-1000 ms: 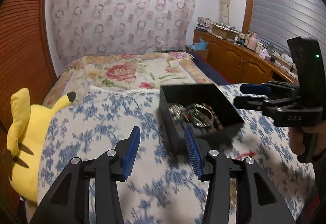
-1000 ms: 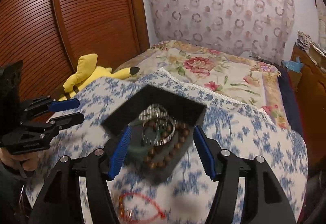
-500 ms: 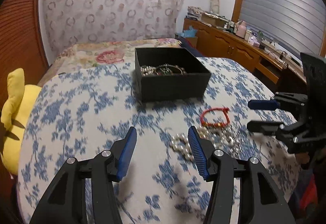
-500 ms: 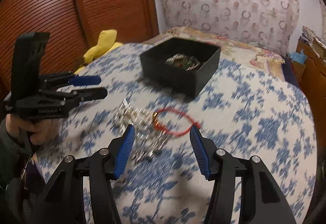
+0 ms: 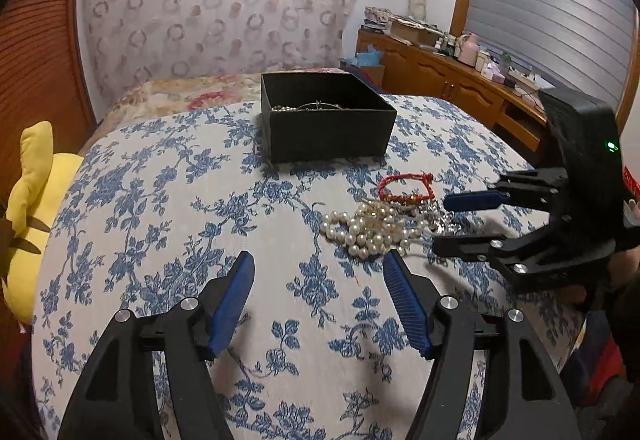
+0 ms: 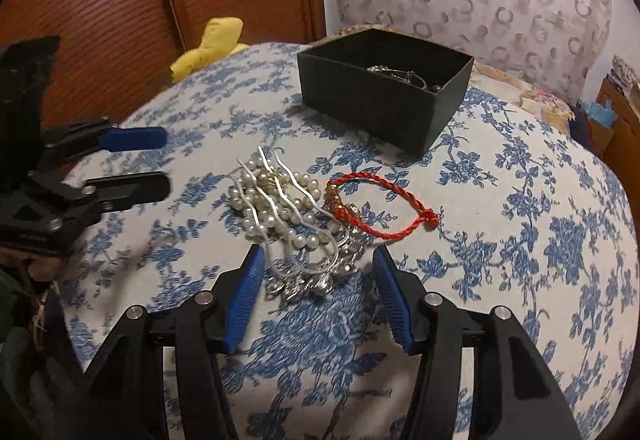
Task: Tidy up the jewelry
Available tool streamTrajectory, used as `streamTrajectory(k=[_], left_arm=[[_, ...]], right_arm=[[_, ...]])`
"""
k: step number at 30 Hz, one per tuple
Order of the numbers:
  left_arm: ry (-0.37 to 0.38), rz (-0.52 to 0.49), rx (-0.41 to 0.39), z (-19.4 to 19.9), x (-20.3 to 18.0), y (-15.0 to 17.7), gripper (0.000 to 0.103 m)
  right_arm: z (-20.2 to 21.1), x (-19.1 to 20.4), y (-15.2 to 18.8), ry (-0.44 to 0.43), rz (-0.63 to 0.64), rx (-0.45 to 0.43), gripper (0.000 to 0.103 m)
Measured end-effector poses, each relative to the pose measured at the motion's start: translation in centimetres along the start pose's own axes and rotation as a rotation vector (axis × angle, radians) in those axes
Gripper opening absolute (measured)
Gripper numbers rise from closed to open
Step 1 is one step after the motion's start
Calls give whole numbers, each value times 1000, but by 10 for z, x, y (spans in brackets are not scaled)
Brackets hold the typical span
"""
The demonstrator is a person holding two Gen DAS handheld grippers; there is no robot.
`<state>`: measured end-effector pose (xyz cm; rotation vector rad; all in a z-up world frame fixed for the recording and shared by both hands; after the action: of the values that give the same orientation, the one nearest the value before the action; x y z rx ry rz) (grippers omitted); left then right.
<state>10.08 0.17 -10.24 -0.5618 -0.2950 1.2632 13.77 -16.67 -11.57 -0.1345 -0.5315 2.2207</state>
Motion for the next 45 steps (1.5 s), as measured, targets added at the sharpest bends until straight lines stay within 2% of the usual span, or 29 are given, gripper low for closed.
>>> streamTrajectory(k=[2, 7, 10, 21, 27, 31, 36, 45], left_arm=[[2, 4, 1, 0, 2, 2, 64], [0, 14, 4, 1, 6, 4, 64], [0, 16, 4, 1, 7, 4, 64], [4, 2, 12, -2, 1, 4, 64], [6, -9, 18, -4, -4, 2, 64], [0, -13, 20, -6, -6, 0, 64], [42, 2, 18, -8, -7, -9, 64], [91, -32, 32, -20, -26, -34, 65]], right_arm=[[-5, 1, -3, 13, 9, 10, 66], [-11, 5, -8, 45, 35, 22, 66], [-10, 7, -8, 49, 52, 15, 58], [10, 7, 3, 74, 60, -40, 57], [10, 4, 11, 95, 73, -5, 57], [8, 7, 16, 145, 115, 35, 57], [13, 8, 16, 144, 134, 41, 57], [12, 11, 13, 114, 120, 21, 57]])
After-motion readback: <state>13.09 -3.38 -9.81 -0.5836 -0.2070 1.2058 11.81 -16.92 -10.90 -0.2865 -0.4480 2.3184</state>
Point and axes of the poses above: each gripper's, at about its wrist camera, not at the fingertips, and z roughly against the way its jaws point, x to its left, y to its underside, the point moved 4 cm from there along -z, roughly the way its jaws point, and after that the axes turned 13 degrees about x, right-handed, at the moved point
